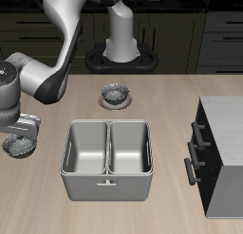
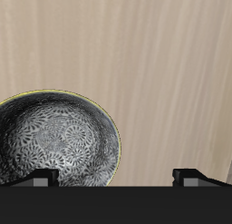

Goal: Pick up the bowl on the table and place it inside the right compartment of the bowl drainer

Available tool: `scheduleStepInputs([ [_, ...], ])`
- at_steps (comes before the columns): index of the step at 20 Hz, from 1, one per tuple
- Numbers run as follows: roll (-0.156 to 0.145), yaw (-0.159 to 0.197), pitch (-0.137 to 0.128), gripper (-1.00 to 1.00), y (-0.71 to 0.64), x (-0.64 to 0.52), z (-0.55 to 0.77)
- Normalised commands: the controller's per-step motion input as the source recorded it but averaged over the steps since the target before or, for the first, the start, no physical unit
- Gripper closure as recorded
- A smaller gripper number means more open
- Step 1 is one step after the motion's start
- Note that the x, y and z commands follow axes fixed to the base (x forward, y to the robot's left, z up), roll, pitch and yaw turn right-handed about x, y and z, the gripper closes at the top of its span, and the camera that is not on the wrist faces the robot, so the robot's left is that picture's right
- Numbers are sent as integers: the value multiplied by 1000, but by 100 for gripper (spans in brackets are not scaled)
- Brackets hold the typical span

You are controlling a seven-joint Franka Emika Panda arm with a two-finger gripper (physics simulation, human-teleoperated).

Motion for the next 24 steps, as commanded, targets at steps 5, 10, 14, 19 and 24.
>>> scheduleStepInputs([
  [5, -6, 9, 27, -100, -5, -26, -262],
  [10, -1, -13, 33, -100, -15, -6, -269],
  [14, -31, -13, 42, -100, -61, 11, -270],
  [19, -2, -6, 28, -100, -9, -18, -191],
  [24, -7, -33, 50, 100, -86, -35, -181],
])
